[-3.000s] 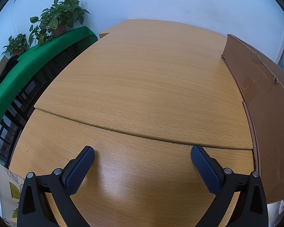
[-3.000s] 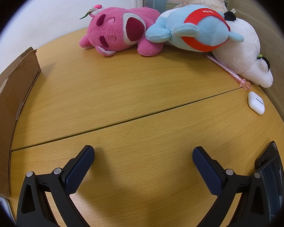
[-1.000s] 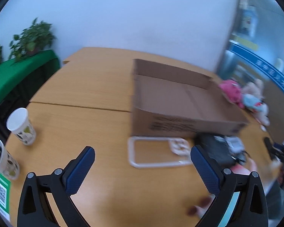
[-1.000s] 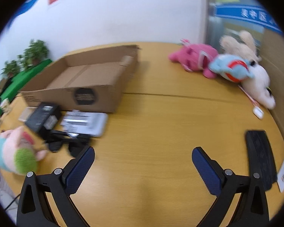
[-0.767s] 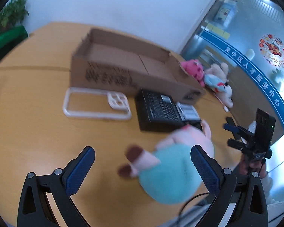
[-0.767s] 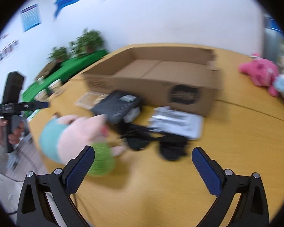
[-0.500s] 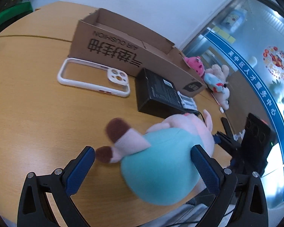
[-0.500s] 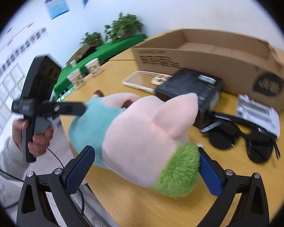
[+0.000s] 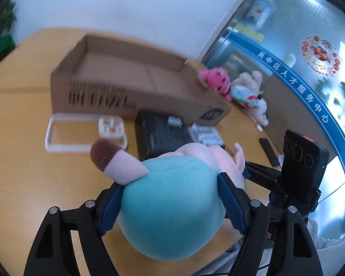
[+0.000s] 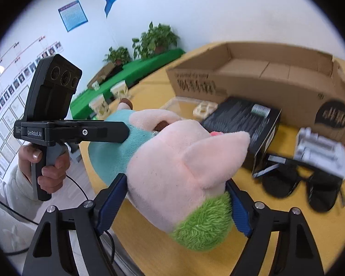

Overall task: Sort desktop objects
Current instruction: 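Lift the plush pig with the left gripper and lower it into the cardboard box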

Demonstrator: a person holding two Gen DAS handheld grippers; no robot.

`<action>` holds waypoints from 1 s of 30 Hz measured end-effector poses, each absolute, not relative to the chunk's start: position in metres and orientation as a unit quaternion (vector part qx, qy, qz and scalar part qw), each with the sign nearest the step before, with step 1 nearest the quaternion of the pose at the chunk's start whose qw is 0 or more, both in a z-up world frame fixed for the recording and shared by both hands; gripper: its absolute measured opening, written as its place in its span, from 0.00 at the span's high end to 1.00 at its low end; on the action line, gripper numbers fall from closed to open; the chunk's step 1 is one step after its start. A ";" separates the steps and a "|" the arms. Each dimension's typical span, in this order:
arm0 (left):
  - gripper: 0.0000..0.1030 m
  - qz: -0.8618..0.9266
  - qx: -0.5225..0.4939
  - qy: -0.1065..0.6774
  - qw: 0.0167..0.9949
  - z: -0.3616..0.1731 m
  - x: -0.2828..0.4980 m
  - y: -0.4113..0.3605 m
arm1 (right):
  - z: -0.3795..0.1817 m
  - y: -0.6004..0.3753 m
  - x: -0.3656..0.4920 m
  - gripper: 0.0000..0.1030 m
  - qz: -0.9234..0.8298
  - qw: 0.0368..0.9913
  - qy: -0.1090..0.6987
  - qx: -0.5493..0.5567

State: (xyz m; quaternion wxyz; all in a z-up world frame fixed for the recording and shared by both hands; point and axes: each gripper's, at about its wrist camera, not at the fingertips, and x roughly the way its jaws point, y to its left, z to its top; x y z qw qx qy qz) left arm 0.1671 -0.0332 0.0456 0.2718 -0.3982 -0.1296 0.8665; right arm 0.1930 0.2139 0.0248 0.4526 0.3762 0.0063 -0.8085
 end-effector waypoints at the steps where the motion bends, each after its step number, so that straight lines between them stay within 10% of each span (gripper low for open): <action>1: 0.27 0.872 -0.385 -0.124 0.276 0.057 0.162 -0.031 | 0.038 0.217 0.192 0.20 -0.817 0.449 0.009 0.360; 17: 0.27 0.941 -0.181 -0.024 0.286 0.266 -0.035 -0.024 | 0.242 0.197 0.019 0.20 -0.891 0.421 0.055 0.160; 30: 0.28 0.893 -0.373 -0.110 0.227 0.106 -0.263 -0.080 | 0.097 0.100 -0.191 0.22 -0.850 0.419 -0.006 0.319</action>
